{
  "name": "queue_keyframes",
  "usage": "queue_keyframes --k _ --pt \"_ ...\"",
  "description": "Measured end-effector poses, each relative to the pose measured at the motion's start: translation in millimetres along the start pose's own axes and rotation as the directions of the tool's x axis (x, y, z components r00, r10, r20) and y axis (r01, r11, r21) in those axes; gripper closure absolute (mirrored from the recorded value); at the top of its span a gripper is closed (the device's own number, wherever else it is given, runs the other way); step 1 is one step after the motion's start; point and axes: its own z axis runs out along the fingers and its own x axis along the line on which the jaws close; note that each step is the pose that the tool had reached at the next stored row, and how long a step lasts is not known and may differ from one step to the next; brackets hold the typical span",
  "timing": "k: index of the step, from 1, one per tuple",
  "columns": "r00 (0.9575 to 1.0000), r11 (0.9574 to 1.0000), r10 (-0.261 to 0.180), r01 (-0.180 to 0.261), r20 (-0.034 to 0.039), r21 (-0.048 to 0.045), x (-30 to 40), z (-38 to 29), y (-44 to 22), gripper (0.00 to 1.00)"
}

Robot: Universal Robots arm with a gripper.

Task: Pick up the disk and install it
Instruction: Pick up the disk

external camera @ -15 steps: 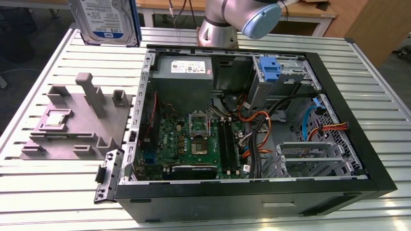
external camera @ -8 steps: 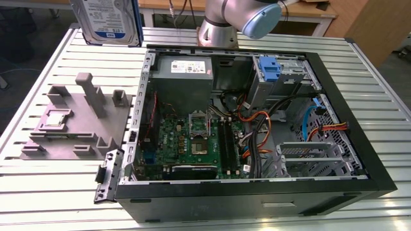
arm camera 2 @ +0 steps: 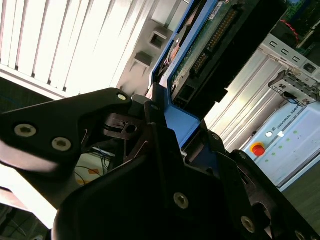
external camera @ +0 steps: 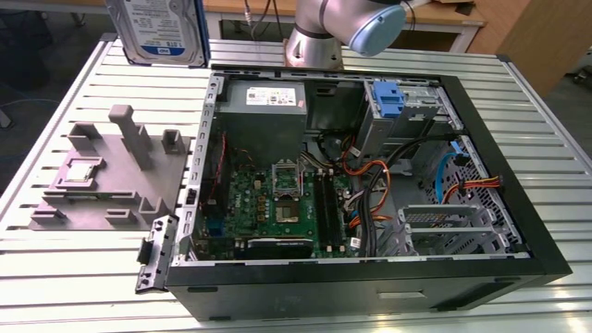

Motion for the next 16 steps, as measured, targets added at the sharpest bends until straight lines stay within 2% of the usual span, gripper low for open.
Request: queue_keyframes --k 8,12,16 --pt "1.0000 1.0000 0.000 0.000 0.0000 0.0000 0.1 -0.1 -3.7 0.63" --pt "1.0000 1.0000 0.000 0.000 0.0000 0.0000 7.8 -0.3 -4.1 0.63" --pt "1.0000 1.0000 0.000 0.000 0.0000 0.0000 10.3 -0.4 -4.4 0.63"
